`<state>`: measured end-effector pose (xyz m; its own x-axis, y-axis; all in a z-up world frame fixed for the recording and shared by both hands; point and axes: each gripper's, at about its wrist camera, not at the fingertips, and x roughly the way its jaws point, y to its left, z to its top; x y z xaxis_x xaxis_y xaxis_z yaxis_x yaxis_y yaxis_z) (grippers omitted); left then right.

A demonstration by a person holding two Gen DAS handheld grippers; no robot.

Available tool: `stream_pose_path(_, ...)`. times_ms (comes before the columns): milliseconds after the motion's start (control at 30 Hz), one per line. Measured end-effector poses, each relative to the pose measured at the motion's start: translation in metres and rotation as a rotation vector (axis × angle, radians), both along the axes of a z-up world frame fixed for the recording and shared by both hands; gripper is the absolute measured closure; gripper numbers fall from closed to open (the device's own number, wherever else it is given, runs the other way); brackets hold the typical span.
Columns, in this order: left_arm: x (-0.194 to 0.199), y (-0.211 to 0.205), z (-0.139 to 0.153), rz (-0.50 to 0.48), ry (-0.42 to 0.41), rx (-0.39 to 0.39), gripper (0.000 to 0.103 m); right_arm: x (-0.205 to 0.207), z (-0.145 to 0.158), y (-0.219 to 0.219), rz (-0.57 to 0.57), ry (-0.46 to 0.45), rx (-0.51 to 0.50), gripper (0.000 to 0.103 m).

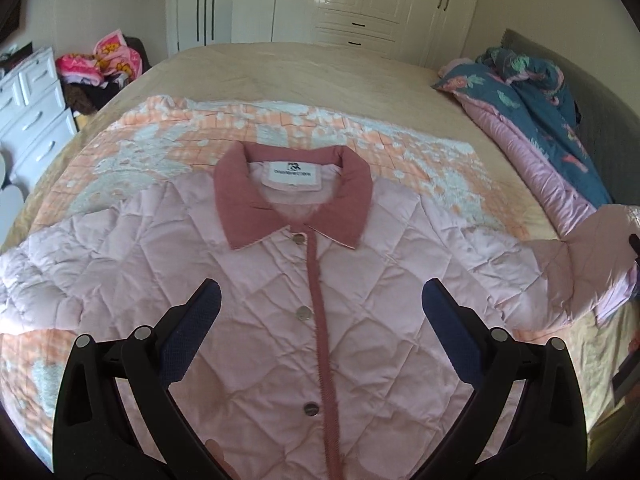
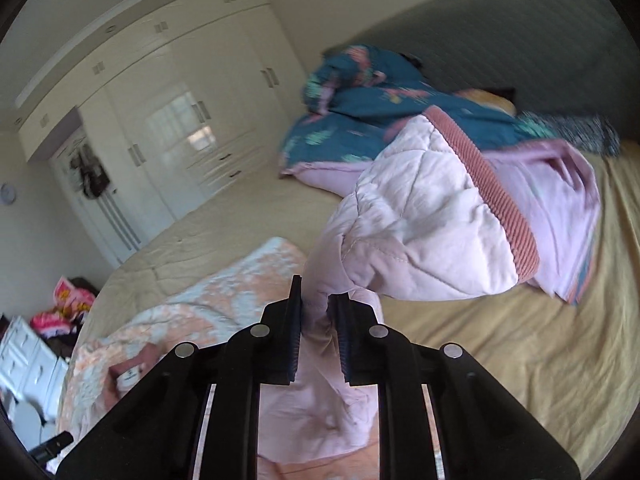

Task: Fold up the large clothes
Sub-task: 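Lift the sleeve with the right tool and fold it across the jacket front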

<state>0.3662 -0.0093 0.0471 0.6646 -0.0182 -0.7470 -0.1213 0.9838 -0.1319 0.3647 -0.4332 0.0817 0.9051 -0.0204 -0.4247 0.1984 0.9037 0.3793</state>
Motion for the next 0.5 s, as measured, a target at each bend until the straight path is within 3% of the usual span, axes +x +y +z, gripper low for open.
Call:
stream_pose_path(100, -0.007, 0.018, 0.01, 0.023, -0.02, -0.047, 0.009, 0.002, 0.015, 0.022, 0.042, -0.022, -0.028, 0.089)
stream_pose_path(500, -0.024, 0.077, 0.038, 0.093, -0.072, -0.11, 0.009, 0.005, 0.065, 0.132, 0.235, -0.096, -0.141, 0.089)
